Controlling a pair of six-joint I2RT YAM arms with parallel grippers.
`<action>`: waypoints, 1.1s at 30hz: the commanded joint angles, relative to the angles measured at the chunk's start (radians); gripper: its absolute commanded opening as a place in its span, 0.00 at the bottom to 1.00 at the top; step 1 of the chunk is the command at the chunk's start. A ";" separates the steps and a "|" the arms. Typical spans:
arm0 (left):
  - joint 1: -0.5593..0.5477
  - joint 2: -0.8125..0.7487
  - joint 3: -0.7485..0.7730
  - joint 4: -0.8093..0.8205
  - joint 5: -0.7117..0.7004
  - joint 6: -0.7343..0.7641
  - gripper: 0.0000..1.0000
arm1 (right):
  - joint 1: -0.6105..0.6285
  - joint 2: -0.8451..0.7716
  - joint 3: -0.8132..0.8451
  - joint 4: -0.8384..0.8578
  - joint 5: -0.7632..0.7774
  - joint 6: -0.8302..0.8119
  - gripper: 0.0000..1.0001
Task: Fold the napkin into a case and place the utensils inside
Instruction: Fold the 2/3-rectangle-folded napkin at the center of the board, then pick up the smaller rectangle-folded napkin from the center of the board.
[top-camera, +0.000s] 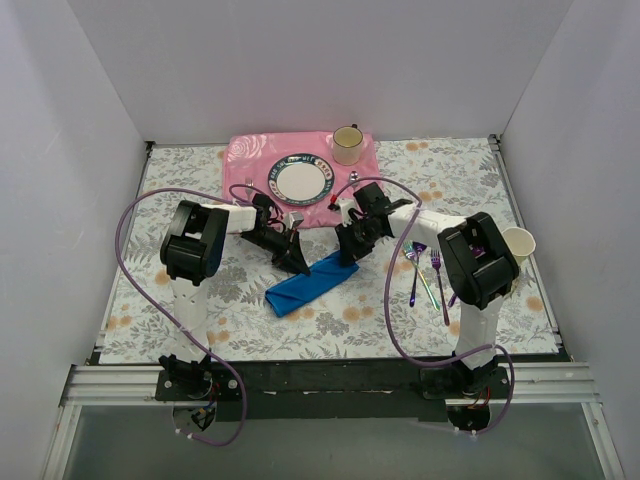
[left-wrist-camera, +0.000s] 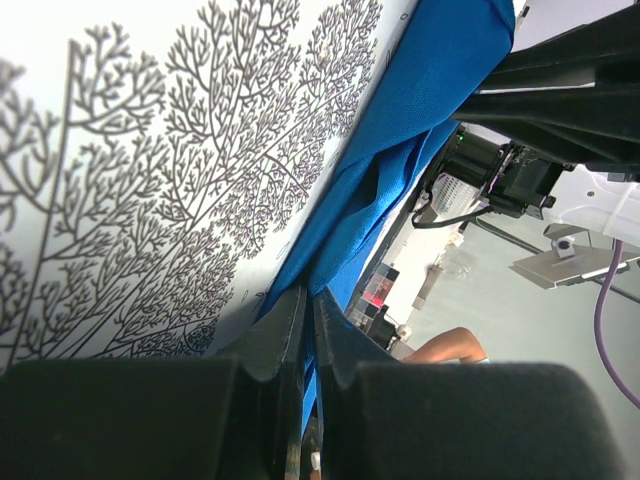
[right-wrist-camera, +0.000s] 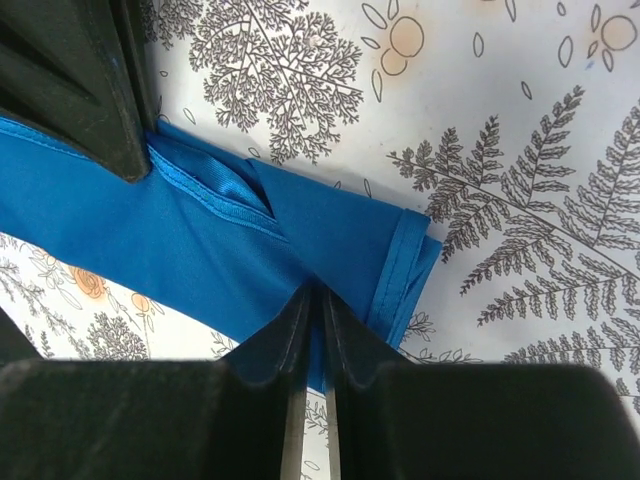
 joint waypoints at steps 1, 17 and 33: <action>0.005 0.036 -0.019 0.004 -0.138 0.043 0.00 | -0.007 -0.040 -0.006 0.016 -0.052 -0.010 0.22; 0.005 0.053 -0.004 -0.031 -0.131 0.094 0.00 | 0.062 -0.069 0.005 0.132 -0.156 -0.106 0.43; 0.027 -0.050 -0.021 0.004 -0.059 0.089 0.34 | 0.082 0.037 -0.033 0.145 0.057 -0.061 0.34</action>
